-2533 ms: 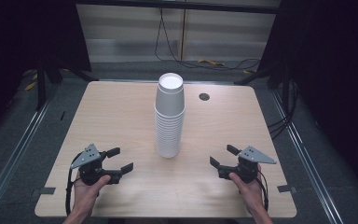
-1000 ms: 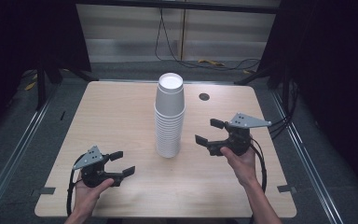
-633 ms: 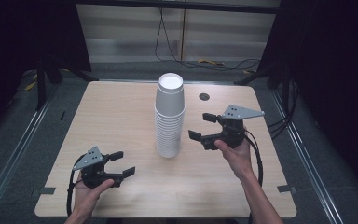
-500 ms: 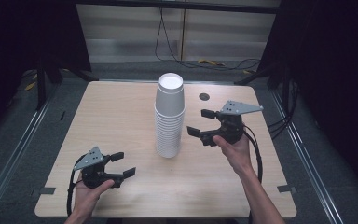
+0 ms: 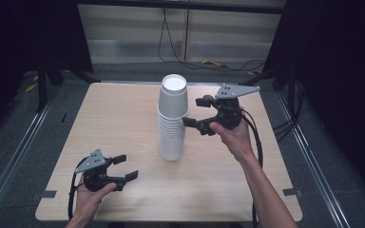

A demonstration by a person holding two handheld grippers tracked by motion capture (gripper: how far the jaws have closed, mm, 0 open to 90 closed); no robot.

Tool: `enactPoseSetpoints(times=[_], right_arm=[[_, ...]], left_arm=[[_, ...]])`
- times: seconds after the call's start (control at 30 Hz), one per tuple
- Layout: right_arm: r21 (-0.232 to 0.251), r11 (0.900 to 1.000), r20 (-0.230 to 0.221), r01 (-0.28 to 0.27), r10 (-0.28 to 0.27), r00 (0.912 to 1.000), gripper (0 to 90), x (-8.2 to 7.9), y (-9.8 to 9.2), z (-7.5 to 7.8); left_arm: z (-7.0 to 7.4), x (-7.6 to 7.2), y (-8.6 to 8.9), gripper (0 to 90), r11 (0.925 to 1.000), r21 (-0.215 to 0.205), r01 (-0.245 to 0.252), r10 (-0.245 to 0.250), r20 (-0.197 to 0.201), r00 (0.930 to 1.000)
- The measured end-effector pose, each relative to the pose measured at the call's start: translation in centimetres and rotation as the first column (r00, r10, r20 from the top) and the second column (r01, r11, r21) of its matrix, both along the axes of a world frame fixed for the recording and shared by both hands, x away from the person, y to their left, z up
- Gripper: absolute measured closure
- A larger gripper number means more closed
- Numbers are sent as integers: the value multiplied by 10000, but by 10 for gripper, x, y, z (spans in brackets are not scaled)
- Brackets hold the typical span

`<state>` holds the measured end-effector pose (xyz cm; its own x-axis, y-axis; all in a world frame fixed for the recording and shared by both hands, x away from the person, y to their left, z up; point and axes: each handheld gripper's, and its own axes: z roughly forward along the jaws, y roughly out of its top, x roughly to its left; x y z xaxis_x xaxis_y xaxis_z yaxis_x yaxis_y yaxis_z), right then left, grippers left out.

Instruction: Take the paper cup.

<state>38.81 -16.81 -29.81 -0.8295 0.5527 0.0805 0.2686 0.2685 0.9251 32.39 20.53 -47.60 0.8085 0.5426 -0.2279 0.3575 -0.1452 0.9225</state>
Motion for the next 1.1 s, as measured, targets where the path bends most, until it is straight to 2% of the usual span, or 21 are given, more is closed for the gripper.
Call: enactPoseSetpoints(times=[0.13,0.23,0.37,0.5,0.8,0.93,1.1], right_arm=[[-29,10000,39,-63,63,10000,144,7,6,10],[-319,9989,-154,-342,337,9993,141,17,17,21],[-394,9980,-156,-487,481,9987,142,21,23,28],[-741,9961,-85,-473,468,9989,140,26,30,34],[-1226,9910,-394,-544,499,9980,131,41,44,34],[-1357,9886,-647,-648,564,9963,137,46,47,32],[-1463,9867,-745,-711,607,9954,137,51,50,30]], left_arm=[[0,0,0,195,10000,20,23,-23,-15,10000],[0,1,0,195,10000,72,32,-32,-21,10000],[0,0,1,199,10000,-13,41,-41,-72,10000],[0,1,1,200,10000,26,32,-32,-48,10000],[0,1,1,199,10000,53,24,-23,-50,10000],[0,1,2,191,9997,-179,177,-176,71,9998],[0,1,3,189,9997,-195,175,-173,101,9998]])
